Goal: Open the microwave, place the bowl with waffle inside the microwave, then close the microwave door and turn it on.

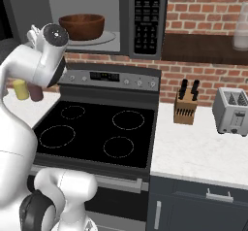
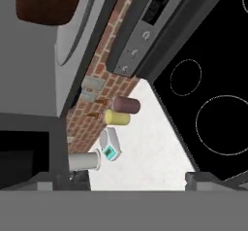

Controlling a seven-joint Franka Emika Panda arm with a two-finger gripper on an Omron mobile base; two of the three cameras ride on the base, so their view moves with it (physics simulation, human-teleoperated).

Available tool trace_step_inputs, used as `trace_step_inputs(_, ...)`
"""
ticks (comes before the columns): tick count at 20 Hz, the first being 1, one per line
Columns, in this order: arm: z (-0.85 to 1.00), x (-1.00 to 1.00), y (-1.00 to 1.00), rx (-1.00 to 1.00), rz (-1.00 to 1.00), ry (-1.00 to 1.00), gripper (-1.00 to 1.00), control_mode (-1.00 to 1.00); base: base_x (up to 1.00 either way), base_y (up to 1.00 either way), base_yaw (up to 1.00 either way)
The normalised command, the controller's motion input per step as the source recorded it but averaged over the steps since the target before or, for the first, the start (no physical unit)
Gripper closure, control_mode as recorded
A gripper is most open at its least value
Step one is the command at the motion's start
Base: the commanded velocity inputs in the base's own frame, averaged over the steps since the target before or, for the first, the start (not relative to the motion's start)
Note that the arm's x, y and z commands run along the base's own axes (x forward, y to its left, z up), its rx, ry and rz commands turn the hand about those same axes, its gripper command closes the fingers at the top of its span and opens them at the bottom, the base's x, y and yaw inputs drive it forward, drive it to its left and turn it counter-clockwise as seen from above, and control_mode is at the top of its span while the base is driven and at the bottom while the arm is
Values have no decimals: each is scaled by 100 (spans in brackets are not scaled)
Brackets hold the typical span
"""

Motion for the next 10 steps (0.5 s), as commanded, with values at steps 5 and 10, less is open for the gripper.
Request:
trace_step_inputs(5, -80, -4, 52, 0, 21, 10, 100, -100, 0, 0, 0)
trace_step_inputs(10, -84, 0, 51, 0, 17, 7, 100, -100, 0, 0, 0)
